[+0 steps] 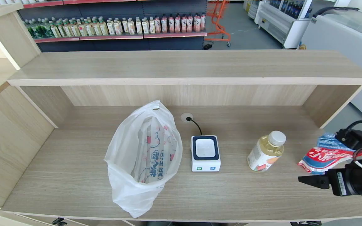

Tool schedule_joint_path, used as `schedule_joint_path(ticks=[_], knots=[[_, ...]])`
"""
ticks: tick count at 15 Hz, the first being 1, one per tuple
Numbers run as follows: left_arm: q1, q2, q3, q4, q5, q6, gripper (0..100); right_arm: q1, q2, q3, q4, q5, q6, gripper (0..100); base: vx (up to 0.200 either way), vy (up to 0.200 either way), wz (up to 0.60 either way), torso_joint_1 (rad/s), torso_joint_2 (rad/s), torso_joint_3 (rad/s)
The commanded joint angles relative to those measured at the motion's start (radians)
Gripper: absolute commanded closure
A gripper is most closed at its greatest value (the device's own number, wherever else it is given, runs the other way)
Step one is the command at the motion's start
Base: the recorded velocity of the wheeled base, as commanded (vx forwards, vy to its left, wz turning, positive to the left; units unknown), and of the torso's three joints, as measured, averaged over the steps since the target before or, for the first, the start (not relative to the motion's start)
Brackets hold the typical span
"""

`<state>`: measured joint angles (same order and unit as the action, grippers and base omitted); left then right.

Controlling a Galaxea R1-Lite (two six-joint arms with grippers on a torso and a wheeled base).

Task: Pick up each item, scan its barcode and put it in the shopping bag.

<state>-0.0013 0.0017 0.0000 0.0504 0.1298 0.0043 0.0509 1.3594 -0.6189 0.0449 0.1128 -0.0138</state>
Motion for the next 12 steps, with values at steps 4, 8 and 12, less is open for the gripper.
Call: schedule_joint_path(ticks=[4,8,12], knots=[[0.0,0.0,0.0,0.0,0.001,0.0,0,0.141,0.205,0.107,-0.336,-0.074,0.003,0,0.0,0.0,0.0,0.0,0.0,0.0],[0.0,0.0,0.0,0.0,0.001,0.0,0,0.242,0.339,0.165,-0.617,-0.191,0.069,0,0.0,0.0,0.0,0.0,0.0,0.0],[0.001,0.0,0.0,-0.001,0.001,0.0,0,0.305,0.448,0.174,-0.838,-0.283,0.068,0,0.0,0.0,0.0,0.0,0.0,0.0]])
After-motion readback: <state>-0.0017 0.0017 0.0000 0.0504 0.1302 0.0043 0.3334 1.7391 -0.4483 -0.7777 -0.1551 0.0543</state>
